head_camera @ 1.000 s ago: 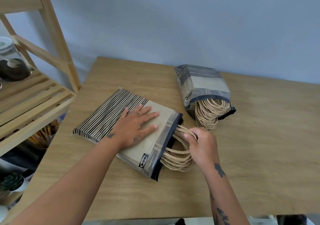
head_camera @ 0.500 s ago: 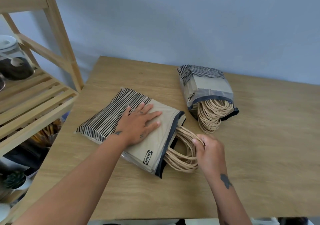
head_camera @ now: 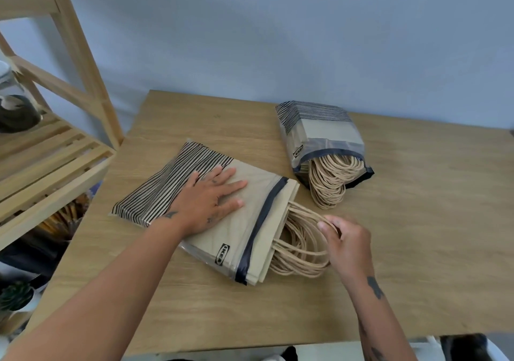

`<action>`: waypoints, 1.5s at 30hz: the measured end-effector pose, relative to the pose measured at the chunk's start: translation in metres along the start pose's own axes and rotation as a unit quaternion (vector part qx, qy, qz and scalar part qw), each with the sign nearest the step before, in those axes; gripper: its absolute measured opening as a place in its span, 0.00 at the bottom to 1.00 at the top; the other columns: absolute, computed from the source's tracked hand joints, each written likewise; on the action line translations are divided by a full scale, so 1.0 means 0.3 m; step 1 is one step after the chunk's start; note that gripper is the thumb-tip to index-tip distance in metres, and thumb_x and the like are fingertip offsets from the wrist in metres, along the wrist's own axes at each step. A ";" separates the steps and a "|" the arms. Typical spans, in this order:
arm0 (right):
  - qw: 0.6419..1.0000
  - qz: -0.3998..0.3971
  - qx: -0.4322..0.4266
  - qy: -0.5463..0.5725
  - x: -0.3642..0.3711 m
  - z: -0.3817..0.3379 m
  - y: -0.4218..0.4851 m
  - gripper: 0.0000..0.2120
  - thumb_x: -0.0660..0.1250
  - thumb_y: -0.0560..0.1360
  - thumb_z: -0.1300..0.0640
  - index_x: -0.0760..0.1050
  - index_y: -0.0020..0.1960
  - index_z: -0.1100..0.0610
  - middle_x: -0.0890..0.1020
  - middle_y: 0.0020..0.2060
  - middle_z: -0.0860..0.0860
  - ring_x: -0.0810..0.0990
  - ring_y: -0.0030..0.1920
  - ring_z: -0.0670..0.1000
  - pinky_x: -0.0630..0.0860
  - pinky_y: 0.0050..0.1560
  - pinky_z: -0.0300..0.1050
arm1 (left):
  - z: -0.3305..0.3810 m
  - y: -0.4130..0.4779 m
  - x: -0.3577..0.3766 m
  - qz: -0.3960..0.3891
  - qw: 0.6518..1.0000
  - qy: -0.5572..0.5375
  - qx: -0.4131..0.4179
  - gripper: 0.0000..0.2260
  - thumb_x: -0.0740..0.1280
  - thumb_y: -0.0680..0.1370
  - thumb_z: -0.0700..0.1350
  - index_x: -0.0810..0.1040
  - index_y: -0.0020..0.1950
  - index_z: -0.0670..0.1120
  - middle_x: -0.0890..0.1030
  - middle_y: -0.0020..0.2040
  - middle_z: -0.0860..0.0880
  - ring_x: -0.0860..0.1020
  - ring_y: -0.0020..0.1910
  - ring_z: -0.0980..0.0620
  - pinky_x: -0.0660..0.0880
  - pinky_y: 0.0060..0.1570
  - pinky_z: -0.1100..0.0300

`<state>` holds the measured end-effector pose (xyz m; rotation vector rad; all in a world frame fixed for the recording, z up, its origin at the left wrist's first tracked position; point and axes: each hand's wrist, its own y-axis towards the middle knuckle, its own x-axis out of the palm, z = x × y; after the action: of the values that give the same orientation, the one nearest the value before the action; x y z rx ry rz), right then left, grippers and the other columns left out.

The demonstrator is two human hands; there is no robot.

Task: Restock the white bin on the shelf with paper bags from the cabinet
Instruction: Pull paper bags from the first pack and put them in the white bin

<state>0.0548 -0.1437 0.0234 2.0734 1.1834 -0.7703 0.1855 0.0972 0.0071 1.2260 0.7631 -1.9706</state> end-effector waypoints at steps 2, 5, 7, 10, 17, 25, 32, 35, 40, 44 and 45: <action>1.000 -0.003 -0.007 0.010 -0.003 0.014 -0.033 0.09 0.69 0.72 0.65 0.80 0.51 0.67 0.80 0.40 0.54 0.78 0.41 0.51 0.73 0.44 0.36 | -0.021 0.005 -0.003 -0.003 1.000 -0.017 0.004 0.30 0.44 0.70 0.72 0.53 0.72 0.67 0.48 0.77 0.61 0.42 0.73 0.64 0.38 0.73 0.49; 0.999 0.002 0.007 0.043 0.004 0.022 -0.045 0.09 0.69 0.71 0.66 0.80 0.51 0.66 0.78 0.39 0.51 0.80 0.40 0.51 0.72 0.41 0.25 | -0.052 0.002 -0.009 0.002 1.000 -0.019 -0.001 0.32 0.45 0.69 0.74 0.54 0.72 0.67 0.49 0.77 0.62 0.43 0.73 0.64 0.39 0.73 0.49; 0.997 0.004 0.020 0.071 0.021 0.000 -0.036 0.10 0.69 0.72 0.65 0.80 0.52 0.65 0.78 0.41 0.51 0.78 0.41 0.45 0.70 0.41 0.20 | -0.081 -0.007 -0.021 0.014 1.000 -0.023 -0.012 0.28 0.50 0.72 0.70 0.56 0.72 0.66 0.50 0.77 0.61 0.45 0.74 0.63 0.39 0.73 0.49; 0.995 -0.010 0.006 0.095 0.057 -0.044 -0.021 0.10 0.69 0.72 0.63 0.80 0.53 0.63 0.79 0.43 0.51 0.76 0.41 0.40 0.69 0.42 0.20 | -0.142 -0.033 -0.053 0.025 0.999 -0.037 -0.023 0.34 0.44 0.66 0.72 0.57 0.71 0.65 0.51 0.76 0.62 0.45 0.72 0.64 0.39 0.73 0.49; 0.988 -0.011 0.064 0.137 0.062 0.002 -0.040 0.07 0.68 0.72 0.65 0.81 0.49 0.61 0.79 0.38 0.46 0.76 0.40 0.39 0.69 0.39 0.20 | -0.184 -0.054 -0.069 0.046 0.995 -0.085 -0.035 0.25 0.54 0.74 0.66 0.60 0.70 0.65 0.54 0.77 0.59 0.45 0.72 0.65 0.40 0.73 0.49; 0.974 -0.180 0.107 0.092 -0.030 -0.059 0.036 0.10 0.63 0.75 0.50 0.76 0.54 0.51 0.79 0.44 0.44 0.77 0.45 0.44 0.70 0.42 0.34 | -0.046 -0.043 -0.108 0.019 0.996 0.026 -0.088 0.21 0.54 0.80 0.56 0.58 0.73 0.62 0.49 0.78 0.55 0.41 0.77 0.51 0.36 0.68 0.34; 0.971 -0.232 0.037 0.050 0.114 -0.167 0.196 0.27 0.65 0.74 0.46 0.67 0.69 0.55 0.74 0.65 0.51 0.73 0.63 0.49 0.68 0.62 0.44 | -0.026 -0.043 -0.031 0.015 0.994 0.053 -0.089 0.24 0.48 0.78 0.63 0.48 0.74 0.65 0.44 0.78 0.57 0.41 0.77 0.51 0.42 0.71 0.37; 0.963 -0.233 0.070 0.119 0.145 -0.168 0.193 0.25 0.73 0.67 0.49 0.73 0.61 0.55 0.79 0.57 0.51 0.79 0.55 0.50 0.76 0.56 0.48 | -0.044 -0.043 -0.028 0.017 0.995 0.050 -0.079 0.26 0.46 0.75 0.67 0.48 0.73 0.67 0.45 0.78 0.59 0.42 0.77 0.53 0.42 0.72 0.38; 0.929 -0.271 0.122 0.220 0.135 -0.135 0.189 0.22 0.79 0.57 0.51 0.72 0.47 0.49 0.81 0.53 0.53 0.80 0.54 0.56 0.76 0.58 0.60 | -0.056 -0.048 -0.018 0.025 0.998 0.033 -0.048 0.36 0.39 0.64 0.76 0.50 0.71 0.69 0.46 0.77 0.61 0.42 0.76 0.56 0.41 0.71 0.40; 0.908 -0.297 0.115 0.272 0.129 -0.148 0.195 0.19 0.77 0.62 0.60 0.75 0.46 0.45 0.79 0.57 0.57 0.78 0.57 0.60 0.75 0.59 0.59 | -0.062 -0.037 -0.022 0.013 0.998 0.026 -0.056 0.27 0.48 0.72 0.70 0.51 0.71 0.70 0.47 0.77 0.61 0.41 0.76 0.56 0.41 0.72 0.40; 0.909 -0.291 0.107 0.280 0.127 -0.150 0.192 0.19 0.77 0.61 0.62 0.77 0.45 0.44 0.79 0.57 0.57 0.77 0.59 0.60 0.75 0.60 0.59 | -0.064 -0.035 -0.024 0.012 0.998 0.018 -0.058 0.25 0.50 0.74 0.68 0.52 0.71 0.70 0.47 0.77 0.61 0.41 0.76 0.56 0.41 0.72 0.40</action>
<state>0.1301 -0.1132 0.0370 2.2110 2.1886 -0.5818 0.1894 0.1200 0.0077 1.1987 0.8632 -1.8628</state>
